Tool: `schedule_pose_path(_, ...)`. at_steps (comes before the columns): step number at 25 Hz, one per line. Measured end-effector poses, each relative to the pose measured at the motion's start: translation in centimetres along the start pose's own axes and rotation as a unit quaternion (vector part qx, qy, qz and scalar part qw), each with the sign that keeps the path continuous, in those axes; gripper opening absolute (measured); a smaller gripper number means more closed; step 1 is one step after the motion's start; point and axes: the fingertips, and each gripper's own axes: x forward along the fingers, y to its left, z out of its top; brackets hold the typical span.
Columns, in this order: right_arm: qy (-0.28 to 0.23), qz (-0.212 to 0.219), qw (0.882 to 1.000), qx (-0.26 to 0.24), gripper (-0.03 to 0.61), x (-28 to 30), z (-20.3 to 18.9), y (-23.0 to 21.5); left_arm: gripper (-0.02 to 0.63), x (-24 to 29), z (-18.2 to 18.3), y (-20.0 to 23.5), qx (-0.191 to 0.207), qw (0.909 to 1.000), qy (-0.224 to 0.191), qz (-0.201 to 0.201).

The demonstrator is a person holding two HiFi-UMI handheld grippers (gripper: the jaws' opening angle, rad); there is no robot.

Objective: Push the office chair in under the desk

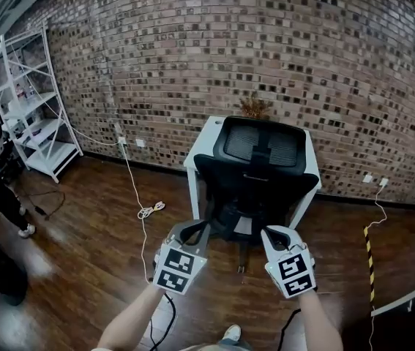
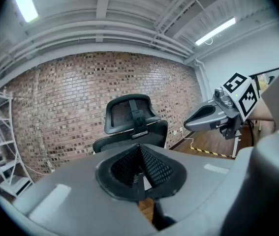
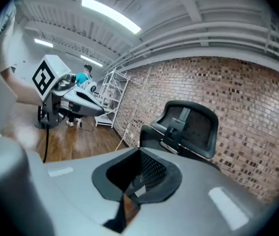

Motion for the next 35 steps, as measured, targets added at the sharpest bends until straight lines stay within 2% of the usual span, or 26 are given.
schedule_pose_path(4, -0.04, 0.016, 0.998, 0.054, 0.0, -2.1, 2.1, 4.6, 0.017, -3.8, -0.3, -1.3, -0.056, 0.9981, -0.024, -0.005)
schedule_pose_path(7, -0.077, 0.034, 0.989, 0.124, 0.0, -3.9, 4.0, 7.8, 0.017, -6.6, -0.4, -2.5, -0.078, 0.9961, -0.04, -0.012)
schedule_pose_path(9, -0.094, 0.036, 0.983, 0.153, 0.0, -4.9, 4.9, 9.6, 0.017, -8.4, -0.7, -3.1, -0.089, 0.9947, -0.05, -0.011)
schedule_pose_path(14, -0.102, 0.035, 0.981, 0.161, 0.0, -6.6, 5.1, 13.7, 0.017, -12.0, -1.7, -4.5, -0.113, 0.9911, -0.07, -0.008)
schedule_pose_path(20, -0.119, 0.028, 0.978, 0.168, 0.0, -8.9, 4.9, 16.3, 0.017, -14.5, -2.4, -6.7, -0.139, 0.9864, -0.088, -0.012)
schedule_pose_path(35, -0.116, 0.031, 0.981, 0.152, 0.0, -10.8, 4.8, 18.6, 0.017, -16.9, -2.3, -8.1, -0.142, 0.984, -0.105, -0.021)
